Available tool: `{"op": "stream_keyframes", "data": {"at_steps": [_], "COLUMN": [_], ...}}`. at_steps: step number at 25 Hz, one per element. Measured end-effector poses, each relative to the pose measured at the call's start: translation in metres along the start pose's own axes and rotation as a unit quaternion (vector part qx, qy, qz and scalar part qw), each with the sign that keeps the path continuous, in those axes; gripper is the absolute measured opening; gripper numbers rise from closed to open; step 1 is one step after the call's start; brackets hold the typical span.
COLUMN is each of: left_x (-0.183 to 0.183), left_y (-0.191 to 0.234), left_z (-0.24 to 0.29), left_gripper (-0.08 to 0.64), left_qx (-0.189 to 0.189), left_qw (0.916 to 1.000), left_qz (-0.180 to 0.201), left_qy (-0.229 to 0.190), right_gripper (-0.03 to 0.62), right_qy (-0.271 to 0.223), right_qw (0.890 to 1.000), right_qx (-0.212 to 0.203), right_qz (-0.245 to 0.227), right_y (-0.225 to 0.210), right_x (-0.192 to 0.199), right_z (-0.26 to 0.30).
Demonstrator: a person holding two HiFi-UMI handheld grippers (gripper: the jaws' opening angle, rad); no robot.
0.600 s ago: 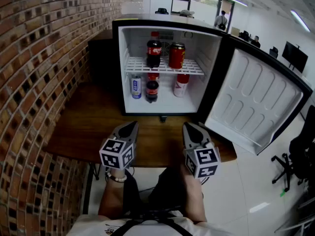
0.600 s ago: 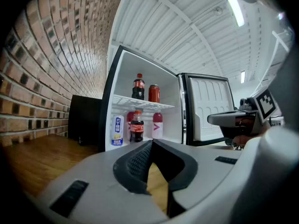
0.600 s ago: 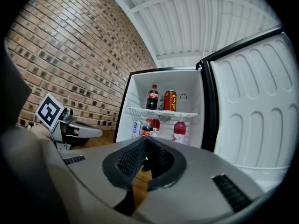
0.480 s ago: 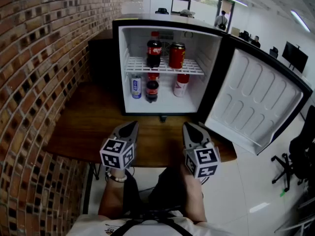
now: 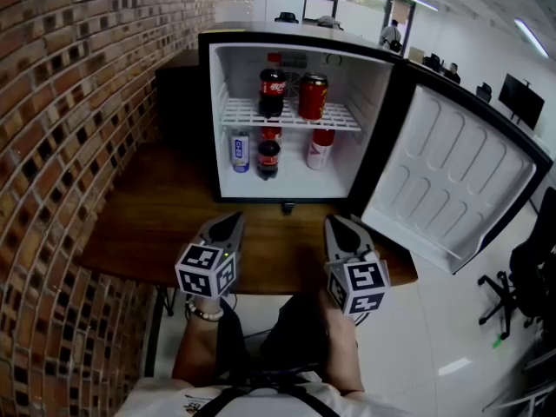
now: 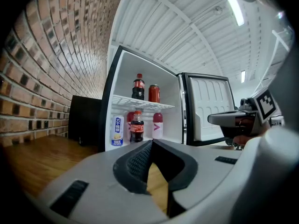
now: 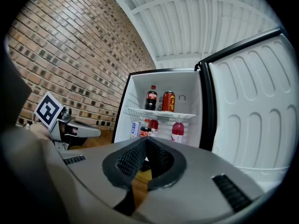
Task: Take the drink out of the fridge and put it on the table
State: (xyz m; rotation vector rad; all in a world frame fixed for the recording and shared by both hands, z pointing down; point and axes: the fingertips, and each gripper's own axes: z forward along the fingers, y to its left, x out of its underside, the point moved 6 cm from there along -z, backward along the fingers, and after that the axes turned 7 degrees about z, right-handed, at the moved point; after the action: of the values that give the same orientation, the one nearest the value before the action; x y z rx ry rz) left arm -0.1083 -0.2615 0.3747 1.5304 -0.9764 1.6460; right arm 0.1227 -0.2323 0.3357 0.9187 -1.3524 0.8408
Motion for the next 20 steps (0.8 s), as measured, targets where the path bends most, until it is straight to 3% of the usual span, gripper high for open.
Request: {"op": "stream_keyframes", "data": {"at_steps": [20], "left_x": [-0.011], "left_y": [0.001], "left_z": [0.002], "left_gripper": [0.0], "left_qx": [0.002], "left_qw": [0.9999], "left_qz": [0.008], "left_qy": [-0.007], "right_gripper": [0.017], "right_qy": [-0.002], "right_qw": [1.0], "right_qx": [-0.004], "right_qz": [-0.003], "right_y": [0.001], "right_x": [-0.008], "right_z": [-0.001]}}
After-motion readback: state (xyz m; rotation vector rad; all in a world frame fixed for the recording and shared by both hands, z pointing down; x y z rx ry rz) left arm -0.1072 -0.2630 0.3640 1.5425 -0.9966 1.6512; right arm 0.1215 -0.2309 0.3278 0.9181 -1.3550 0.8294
